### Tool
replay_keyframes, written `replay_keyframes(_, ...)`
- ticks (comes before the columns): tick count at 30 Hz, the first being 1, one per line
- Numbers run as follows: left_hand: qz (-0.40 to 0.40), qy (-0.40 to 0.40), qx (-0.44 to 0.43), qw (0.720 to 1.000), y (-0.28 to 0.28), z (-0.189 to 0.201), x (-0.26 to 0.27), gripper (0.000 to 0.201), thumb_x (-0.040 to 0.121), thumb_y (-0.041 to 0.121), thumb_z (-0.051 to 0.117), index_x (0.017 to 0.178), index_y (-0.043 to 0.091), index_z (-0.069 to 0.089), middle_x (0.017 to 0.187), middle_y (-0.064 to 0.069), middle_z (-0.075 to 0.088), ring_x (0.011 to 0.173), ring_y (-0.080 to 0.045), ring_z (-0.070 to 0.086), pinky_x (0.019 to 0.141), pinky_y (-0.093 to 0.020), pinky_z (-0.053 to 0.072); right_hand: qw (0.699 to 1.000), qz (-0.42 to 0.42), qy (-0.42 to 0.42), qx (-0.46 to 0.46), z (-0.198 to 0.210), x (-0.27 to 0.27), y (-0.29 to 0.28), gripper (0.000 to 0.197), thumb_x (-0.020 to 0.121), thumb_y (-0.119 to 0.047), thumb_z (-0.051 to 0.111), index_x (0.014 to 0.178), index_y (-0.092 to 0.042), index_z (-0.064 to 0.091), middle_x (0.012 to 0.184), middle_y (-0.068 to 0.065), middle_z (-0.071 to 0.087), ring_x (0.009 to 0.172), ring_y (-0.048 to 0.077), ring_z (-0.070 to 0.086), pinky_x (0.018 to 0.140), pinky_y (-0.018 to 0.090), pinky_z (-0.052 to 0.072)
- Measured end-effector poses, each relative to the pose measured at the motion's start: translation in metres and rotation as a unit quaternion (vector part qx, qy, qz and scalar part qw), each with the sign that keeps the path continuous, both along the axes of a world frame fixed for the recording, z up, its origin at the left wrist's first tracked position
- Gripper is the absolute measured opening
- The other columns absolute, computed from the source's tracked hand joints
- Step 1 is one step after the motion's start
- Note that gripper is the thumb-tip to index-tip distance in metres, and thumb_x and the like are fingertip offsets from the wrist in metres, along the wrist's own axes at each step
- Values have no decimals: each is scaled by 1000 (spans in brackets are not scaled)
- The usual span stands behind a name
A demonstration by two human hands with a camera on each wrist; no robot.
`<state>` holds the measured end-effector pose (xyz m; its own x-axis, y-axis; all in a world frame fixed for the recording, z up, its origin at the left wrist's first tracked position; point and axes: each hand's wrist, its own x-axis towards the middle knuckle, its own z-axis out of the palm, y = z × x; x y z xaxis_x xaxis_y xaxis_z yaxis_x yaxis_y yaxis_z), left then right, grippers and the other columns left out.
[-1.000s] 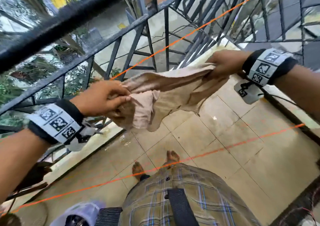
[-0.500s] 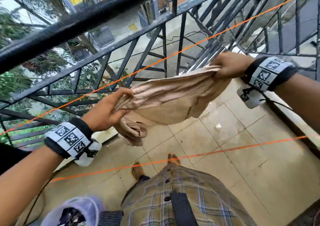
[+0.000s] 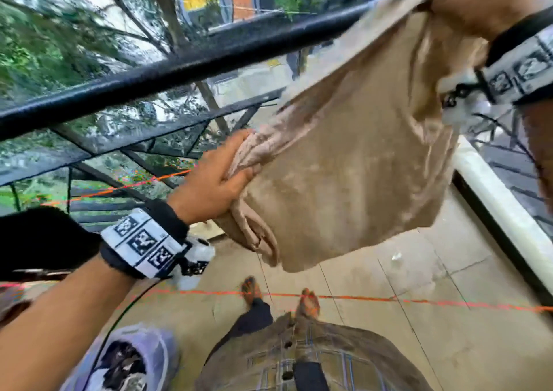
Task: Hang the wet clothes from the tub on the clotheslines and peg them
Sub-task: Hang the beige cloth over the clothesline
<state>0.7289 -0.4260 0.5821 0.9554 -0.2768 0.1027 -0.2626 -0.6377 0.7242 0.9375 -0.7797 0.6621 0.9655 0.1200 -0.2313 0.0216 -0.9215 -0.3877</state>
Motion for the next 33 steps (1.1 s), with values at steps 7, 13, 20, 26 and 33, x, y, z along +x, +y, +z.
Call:
replay_keyframes(7, 143, 149, 70, 976, 101, -60, 17, 60, 81, 33, 46, 135, 9, 51, 125, -4, 58, 113, -22, 55, 93, -31, 40, 962, 85, -255, -50, -29, 7, 194, 39, 75, -37, 53, 110, -20, 62, 118, 14, 57, 108, 36, 57, 84, 45, 52)
replay_keyframes(13, 151, 222, 171, 948, 145, -129, 15, 58, 82, 33, 40, 133, 10, 56, 128, -20, 56, 123, -39, 50, 102, -41, 40, 981, 118, 21, -152, -160, -11, 249, 28, 85, -33, 65, 103, -11, 66, 103, 15, 66, 96, 37, 65, 70, 38, 47)
replay_keyframes(20, 134, 266, 131, 945, 155, -135, 12, 35, 94, 12, 55, 129, 11, 53, 122, -15, 64, 114, -32, 58, 85, -32, 41, 980, 159, 72, -90, -195, 7, 294, 34, 86, -26, 63, 118, -14, 66, 117, 13, 67, 108, 35, 62, 88, 37, 51)
replay_keyframes(26, 144, 289, 116, 939, 166, -135, 14, 62, 92, 20, 60, 147, 19, 29, 132, -18, 58, 120, -37, 55, 99, -44, 45, 946, 265, 158, -98, -207, -8, 293, 68, 89, -25, 64, 151, -25, 36, 150, 7, 46, 133, 28, 47, 105, 34, 38)
replay_keyframes(33, 122, 296, 97, 942, 165, -137, 14, 51, 96, 8, 52, 139, 35, 50, 139, -4, 57, 126, -29, 52, 100, -34, 41, 997, 31, 1, -65, -169, -23, 147, 31, 80, -46, 64, 106, -31, 70, 100, -1, 73, 98, 26, 67, 85, 38, 54)
